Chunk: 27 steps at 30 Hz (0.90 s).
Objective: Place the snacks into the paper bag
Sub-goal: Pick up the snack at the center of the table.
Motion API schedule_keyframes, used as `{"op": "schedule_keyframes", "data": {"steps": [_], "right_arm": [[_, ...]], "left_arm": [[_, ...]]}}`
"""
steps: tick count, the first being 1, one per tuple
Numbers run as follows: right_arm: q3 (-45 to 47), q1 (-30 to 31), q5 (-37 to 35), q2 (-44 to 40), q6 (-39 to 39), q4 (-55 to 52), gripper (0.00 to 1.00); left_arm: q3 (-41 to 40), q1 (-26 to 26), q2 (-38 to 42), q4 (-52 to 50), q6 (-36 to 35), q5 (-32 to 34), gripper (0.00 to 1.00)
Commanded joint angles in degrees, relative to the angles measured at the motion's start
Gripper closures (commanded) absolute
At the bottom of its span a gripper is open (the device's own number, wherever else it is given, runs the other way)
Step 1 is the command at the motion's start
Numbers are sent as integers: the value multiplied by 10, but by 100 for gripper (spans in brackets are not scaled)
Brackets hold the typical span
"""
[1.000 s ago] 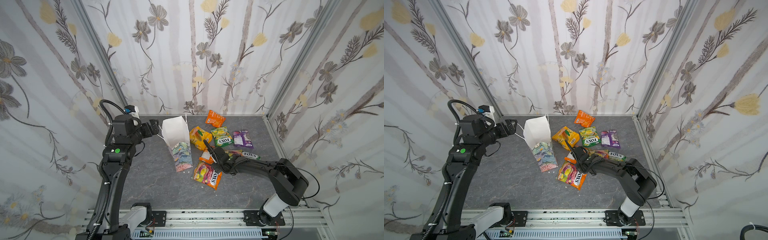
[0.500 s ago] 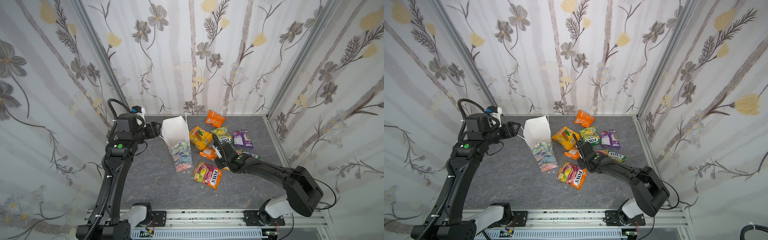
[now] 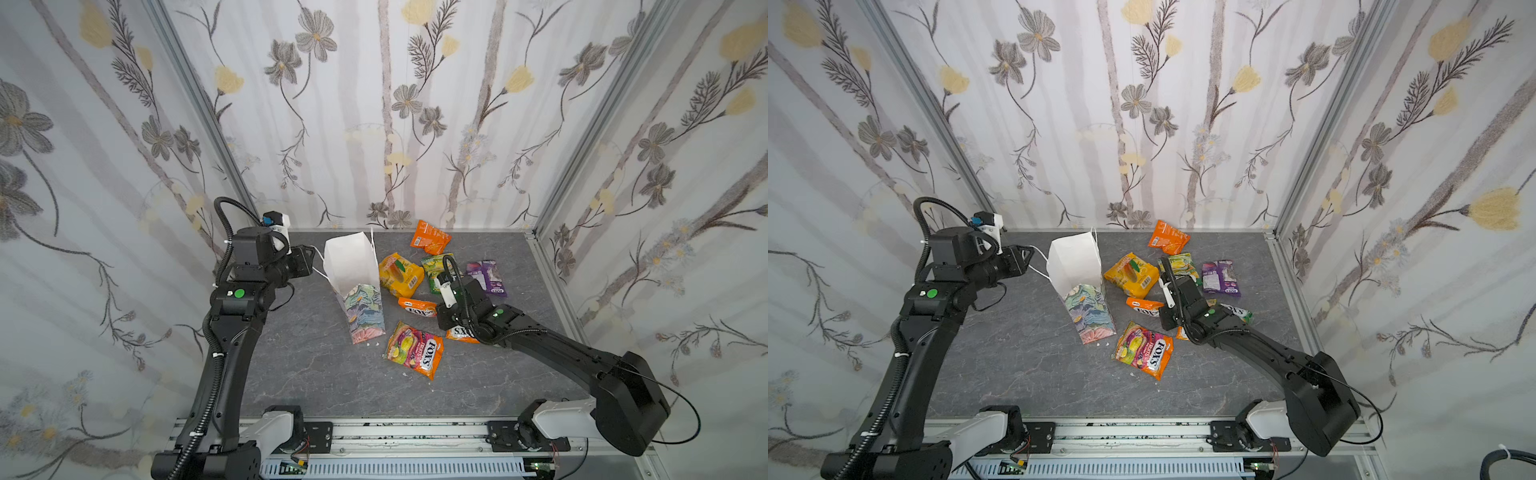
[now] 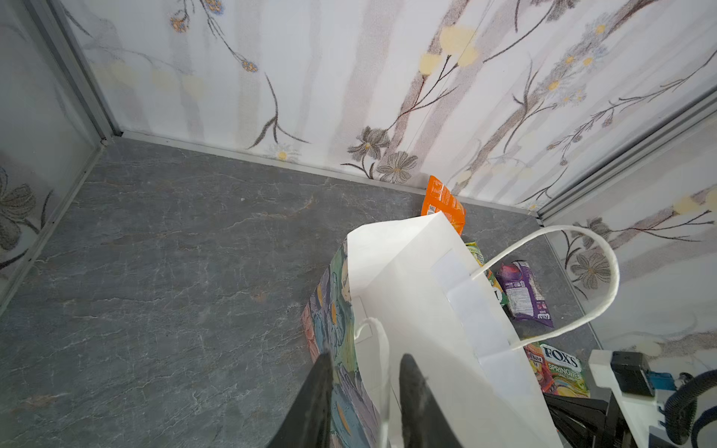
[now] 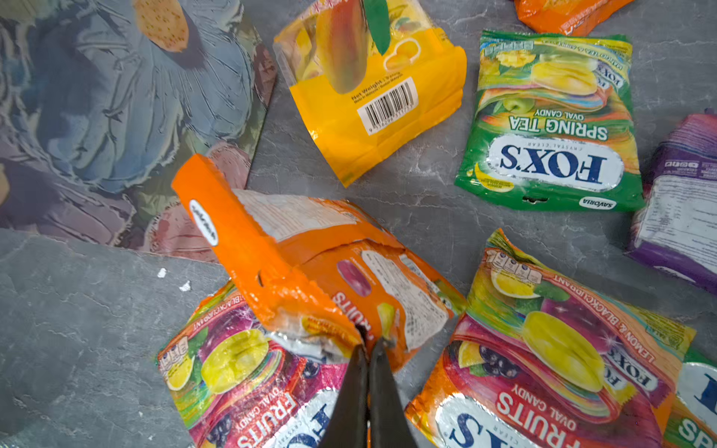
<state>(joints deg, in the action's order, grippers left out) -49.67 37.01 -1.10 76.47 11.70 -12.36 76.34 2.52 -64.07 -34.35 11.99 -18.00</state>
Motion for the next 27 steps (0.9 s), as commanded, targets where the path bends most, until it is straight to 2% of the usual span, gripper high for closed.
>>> {"op": "schedule_keyframes", "data": {"steps": [1,15,27], "right_arm": [[-6,-5,25,-17,20,35,100],[-22,-16,36,-83,23,52,100],[-79,-17,49,-121,37,46,100]], "left_arm": [[-2,-1,5,20,-1,6,72],[-10,-1,11,30,-2,7,74],[-13,-1,20,33,-4,8,75]]}}
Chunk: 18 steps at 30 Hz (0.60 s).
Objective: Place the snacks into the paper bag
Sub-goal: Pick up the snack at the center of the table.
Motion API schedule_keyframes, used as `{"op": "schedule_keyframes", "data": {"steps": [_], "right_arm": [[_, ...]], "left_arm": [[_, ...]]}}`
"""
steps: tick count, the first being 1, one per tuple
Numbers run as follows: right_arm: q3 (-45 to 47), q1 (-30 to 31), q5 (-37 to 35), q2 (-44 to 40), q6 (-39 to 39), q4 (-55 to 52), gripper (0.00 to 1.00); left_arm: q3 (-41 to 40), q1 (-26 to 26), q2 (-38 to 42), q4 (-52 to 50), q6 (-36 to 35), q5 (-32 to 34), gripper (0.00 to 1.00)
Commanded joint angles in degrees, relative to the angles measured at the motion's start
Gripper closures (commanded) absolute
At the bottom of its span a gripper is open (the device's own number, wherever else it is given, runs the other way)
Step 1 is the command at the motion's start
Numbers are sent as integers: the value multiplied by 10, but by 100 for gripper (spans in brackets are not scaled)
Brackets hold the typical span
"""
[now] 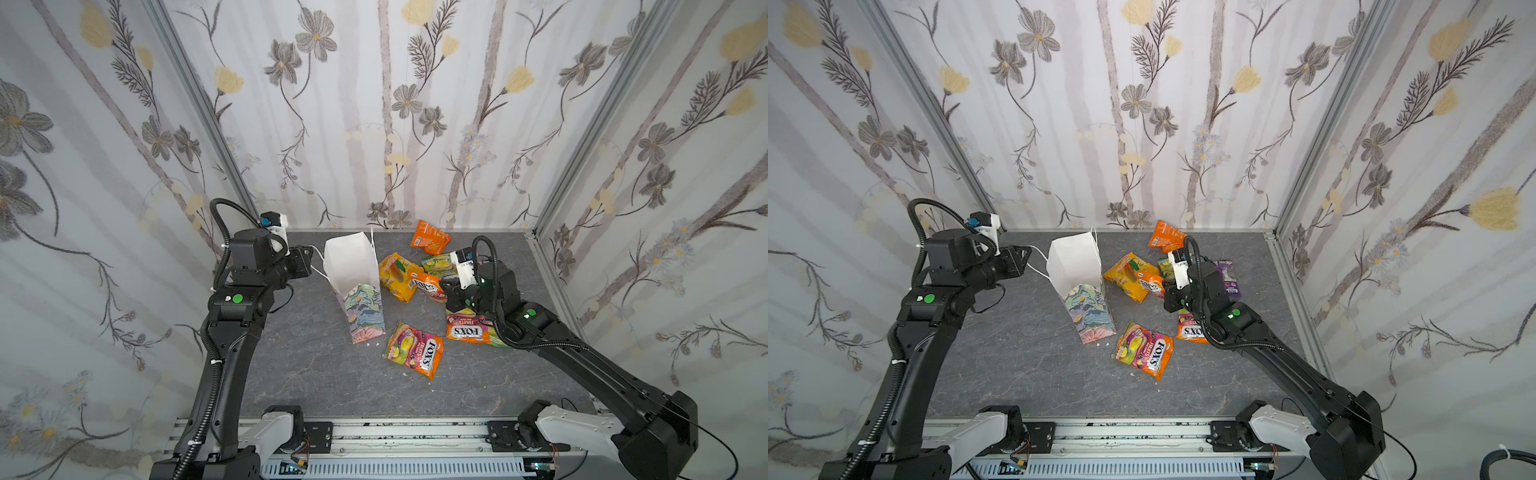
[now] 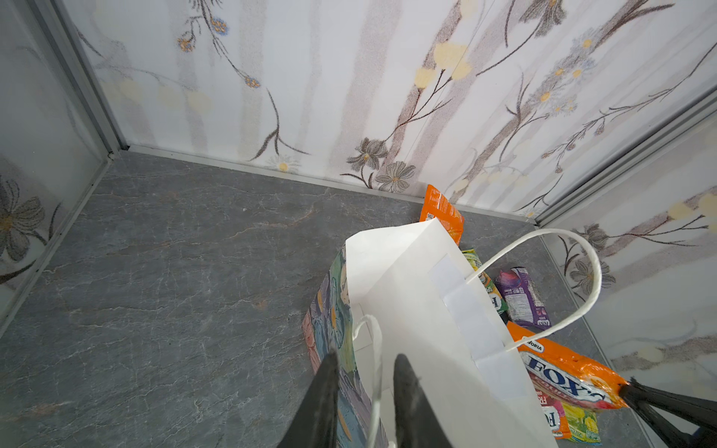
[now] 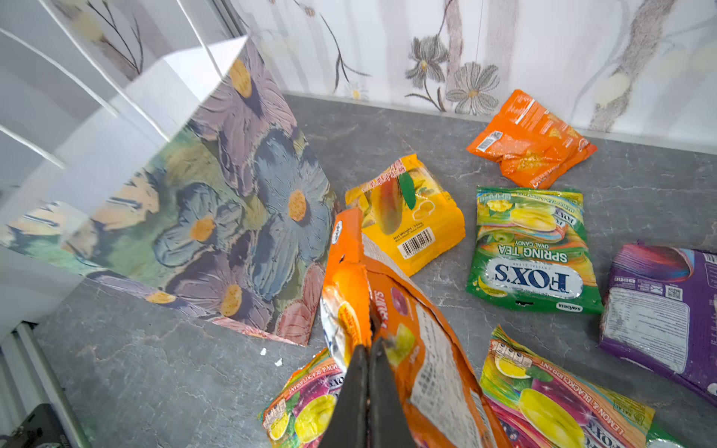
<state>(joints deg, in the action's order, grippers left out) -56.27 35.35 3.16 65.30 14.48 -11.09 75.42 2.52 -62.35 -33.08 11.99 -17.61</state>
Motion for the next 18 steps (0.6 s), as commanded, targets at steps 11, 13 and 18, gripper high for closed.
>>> {"op": "schedule_keyframes", "data": {"steps": [11,13,18], "right_arm": [[-62,1,30,-47,6,29,100],[-71,1,32,-50,5,26,100],[-84,3,80,-61,-9,52,100]], "left_arm": [[-2,-1,6,26,0,1,75],[-3,-1,6,28,0,-1,75],[-6,-1,7,33,2,-5,76]]}}
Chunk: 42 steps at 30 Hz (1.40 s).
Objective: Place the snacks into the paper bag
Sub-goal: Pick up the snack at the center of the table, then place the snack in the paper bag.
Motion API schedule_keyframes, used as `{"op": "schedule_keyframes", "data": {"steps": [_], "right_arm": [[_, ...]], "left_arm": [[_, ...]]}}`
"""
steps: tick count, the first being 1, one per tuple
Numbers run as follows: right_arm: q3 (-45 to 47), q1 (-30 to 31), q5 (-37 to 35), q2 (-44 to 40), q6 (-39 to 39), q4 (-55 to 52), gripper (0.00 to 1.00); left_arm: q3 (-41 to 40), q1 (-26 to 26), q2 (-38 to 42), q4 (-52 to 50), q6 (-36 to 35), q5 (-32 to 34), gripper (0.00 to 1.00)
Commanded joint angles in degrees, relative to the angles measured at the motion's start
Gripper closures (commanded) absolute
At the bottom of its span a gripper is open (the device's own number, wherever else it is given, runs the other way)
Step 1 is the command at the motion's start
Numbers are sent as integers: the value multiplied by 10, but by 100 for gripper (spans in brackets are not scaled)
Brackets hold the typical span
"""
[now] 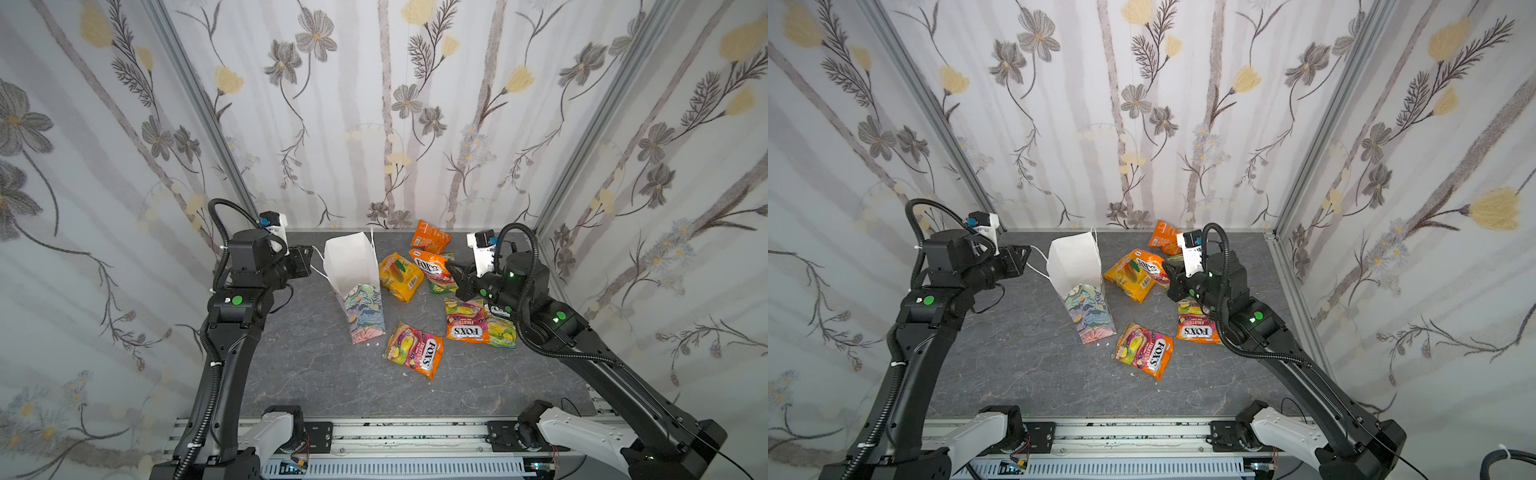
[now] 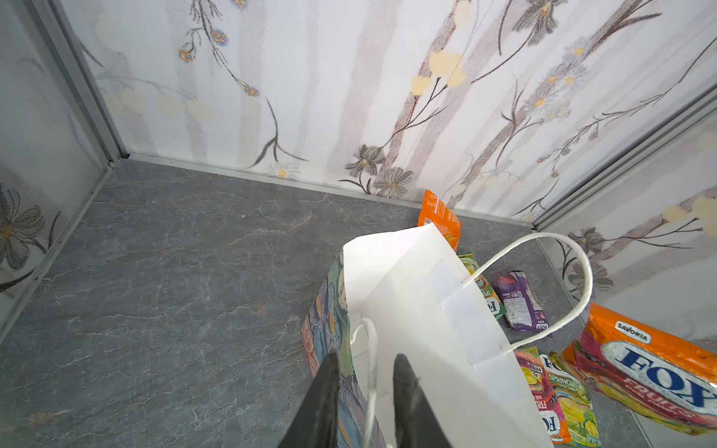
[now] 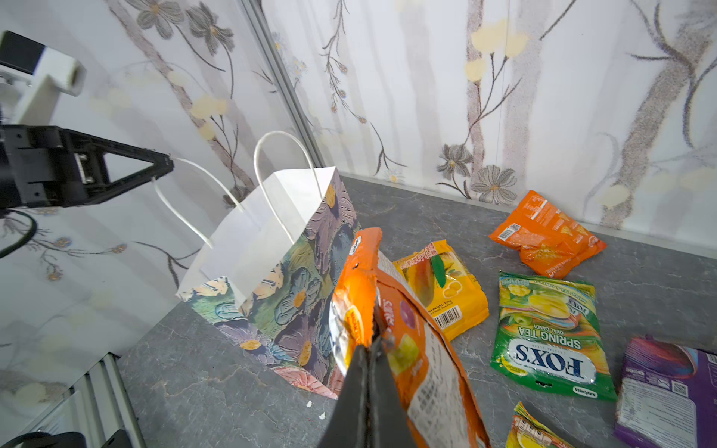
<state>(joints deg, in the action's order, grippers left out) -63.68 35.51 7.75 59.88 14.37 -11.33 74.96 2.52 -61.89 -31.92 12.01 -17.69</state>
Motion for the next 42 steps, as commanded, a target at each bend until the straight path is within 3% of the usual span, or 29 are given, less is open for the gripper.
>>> {"op": "schedule_keyframes", "data": {"steps": [1,10,31,42], "right_arm": [[-14,2,38,-7,-7,56,100],[-79,10,40,16,-22,51,100],[-281,97,-77,125,-24,59,100],[-349,160,-103,190,4,119,100]], "left_arm": [[-2,-1,3,21,2,-6,76],[-3,-1,6,28,4,-12,76],[-16,-1,6,53,15,-46,83],[-26,-1,19,61,21,-68,96]]}}
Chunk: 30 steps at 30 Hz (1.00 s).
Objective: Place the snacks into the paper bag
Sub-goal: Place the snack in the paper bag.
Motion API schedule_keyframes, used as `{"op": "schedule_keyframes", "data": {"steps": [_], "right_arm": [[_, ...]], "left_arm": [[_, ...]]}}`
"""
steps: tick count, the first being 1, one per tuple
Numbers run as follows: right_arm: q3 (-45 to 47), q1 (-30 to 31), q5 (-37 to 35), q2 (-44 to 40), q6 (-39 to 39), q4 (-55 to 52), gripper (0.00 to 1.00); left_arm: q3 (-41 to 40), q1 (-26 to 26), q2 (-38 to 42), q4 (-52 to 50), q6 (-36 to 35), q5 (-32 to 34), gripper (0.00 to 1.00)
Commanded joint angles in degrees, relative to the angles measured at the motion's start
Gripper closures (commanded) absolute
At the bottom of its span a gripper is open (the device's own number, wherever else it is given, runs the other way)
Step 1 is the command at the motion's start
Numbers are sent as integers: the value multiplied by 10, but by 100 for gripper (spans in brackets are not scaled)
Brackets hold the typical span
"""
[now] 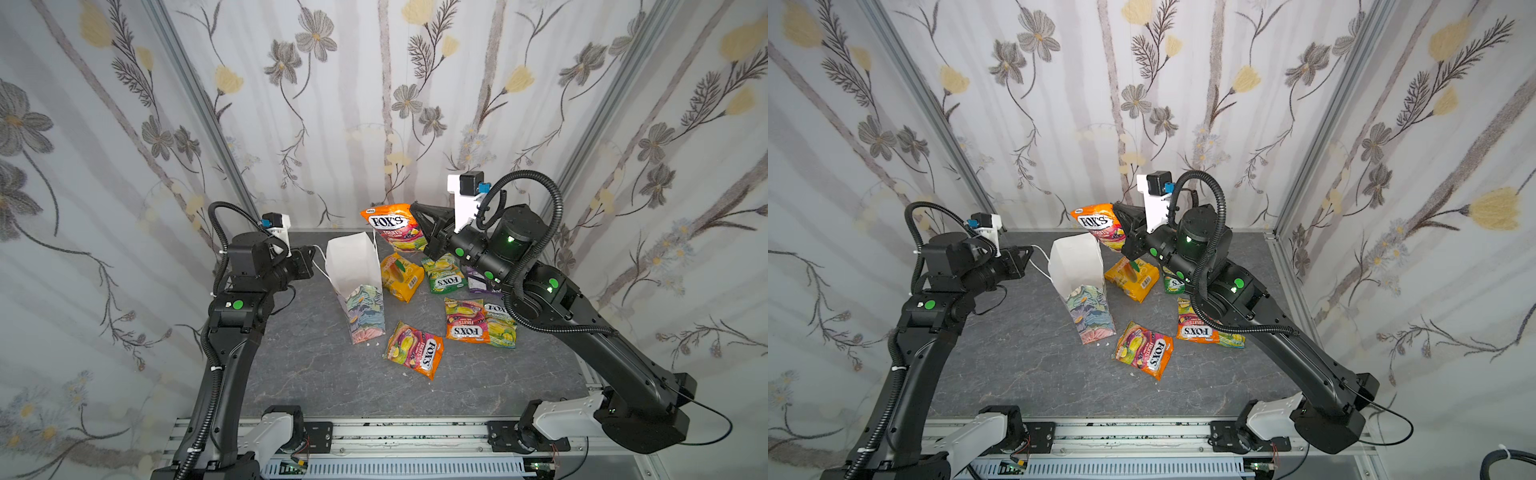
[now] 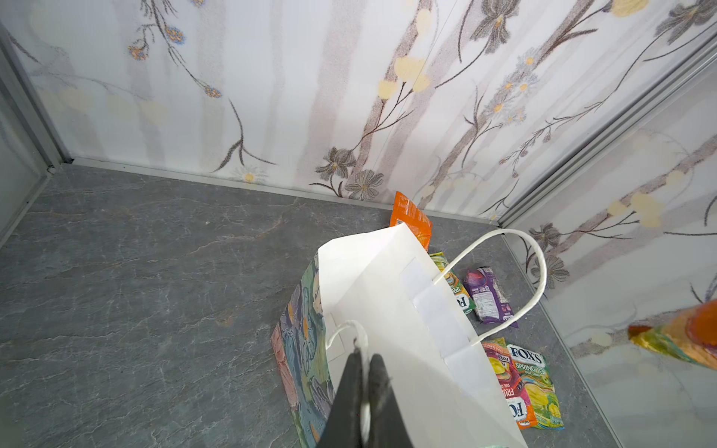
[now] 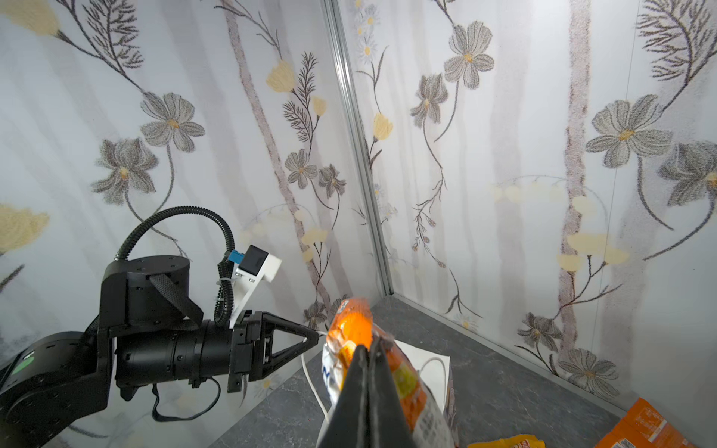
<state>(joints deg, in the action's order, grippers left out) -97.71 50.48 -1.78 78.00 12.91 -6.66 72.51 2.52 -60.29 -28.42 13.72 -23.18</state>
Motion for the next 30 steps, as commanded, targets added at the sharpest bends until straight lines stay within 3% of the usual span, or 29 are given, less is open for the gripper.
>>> {"op": "schedule_keyframes", "data": {"steps": [1,12,20,30], "right_arm": [[-17,16,-2,17,28,79,100],[-81,73,-84,85,18,90,100],[-198,107,-111,165,-26,55,100],[-209,119,-209,215,-37,53,100]], "left_arm": [[-3,-1,3,27,3,-13,98],[-5,-1,-1,23,-3,-20,100],[-7,-1,2,20,-6,-16,100],[-7,-1,4,13,-11,-13,100]]}}
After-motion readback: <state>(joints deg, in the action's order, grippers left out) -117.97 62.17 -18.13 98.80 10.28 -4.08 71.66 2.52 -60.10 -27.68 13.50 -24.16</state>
